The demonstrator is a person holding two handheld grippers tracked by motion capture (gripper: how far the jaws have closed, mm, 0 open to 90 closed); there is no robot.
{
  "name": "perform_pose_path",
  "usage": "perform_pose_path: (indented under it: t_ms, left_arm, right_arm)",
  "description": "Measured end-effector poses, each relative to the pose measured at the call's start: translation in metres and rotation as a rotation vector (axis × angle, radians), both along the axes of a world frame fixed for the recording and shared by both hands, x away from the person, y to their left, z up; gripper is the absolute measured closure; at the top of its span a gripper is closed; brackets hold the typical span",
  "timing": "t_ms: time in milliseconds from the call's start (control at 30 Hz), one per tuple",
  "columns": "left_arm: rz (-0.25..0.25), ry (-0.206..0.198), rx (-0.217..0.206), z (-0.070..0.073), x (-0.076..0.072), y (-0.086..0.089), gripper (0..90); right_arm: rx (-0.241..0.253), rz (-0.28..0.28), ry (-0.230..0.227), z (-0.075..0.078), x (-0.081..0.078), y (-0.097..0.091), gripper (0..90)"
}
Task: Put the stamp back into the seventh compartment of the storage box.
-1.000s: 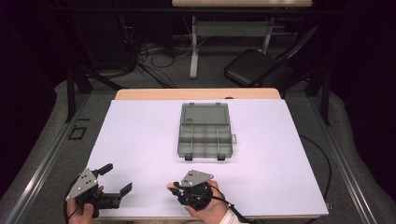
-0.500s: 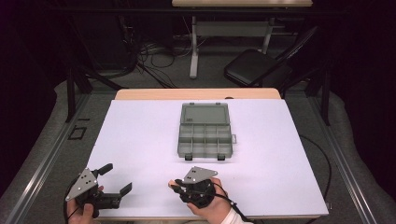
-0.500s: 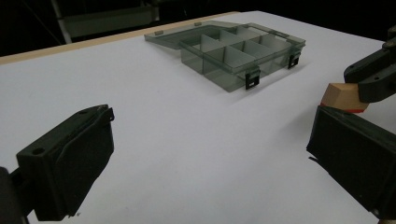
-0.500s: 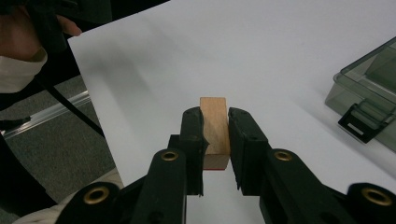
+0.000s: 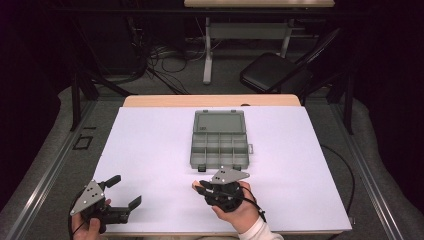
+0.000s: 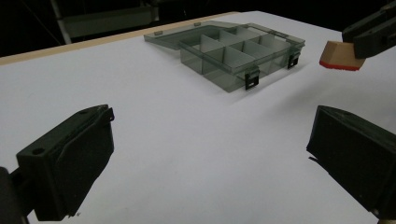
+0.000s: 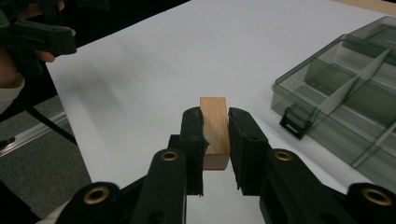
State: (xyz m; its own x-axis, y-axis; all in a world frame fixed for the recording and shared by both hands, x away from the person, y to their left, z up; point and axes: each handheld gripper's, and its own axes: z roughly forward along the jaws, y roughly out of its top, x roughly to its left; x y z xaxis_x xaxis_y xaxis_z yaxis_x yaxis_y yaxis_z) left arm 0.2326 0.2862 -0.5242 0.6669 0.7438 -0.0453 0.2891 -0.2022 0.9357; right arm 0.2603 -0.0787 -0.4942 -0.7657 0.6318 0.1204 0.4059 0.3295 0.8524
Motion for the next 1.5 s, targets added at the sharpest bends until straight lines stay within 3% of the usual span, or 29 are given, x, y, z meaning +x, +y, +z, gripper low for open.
perform_pose_path:
  t_ms: [533, 1300, 1500]
  left_arm:
    - [0.000, 0.004, 0.007, 0.000, 0.001, -0.001, 0.5]
    - [-0.007, 0.004, 0.010, 0.000, 0.001, -0.002, 0.5]
    - [-0.005, 0.003, 0.011, 0.000, 0.001, -0.002, 0.5]
  right_arm:
    - [0.034, -0.111, -0.024, 0.013, 0.014, -0.034, 76.4]
    - [0.026, -0.211, -0.034, 0.025, 0.027, -0.067, 76.4]
    - [0.003, -0.230, -0.033, 0.025, 0.032, -0.073, 76.4]
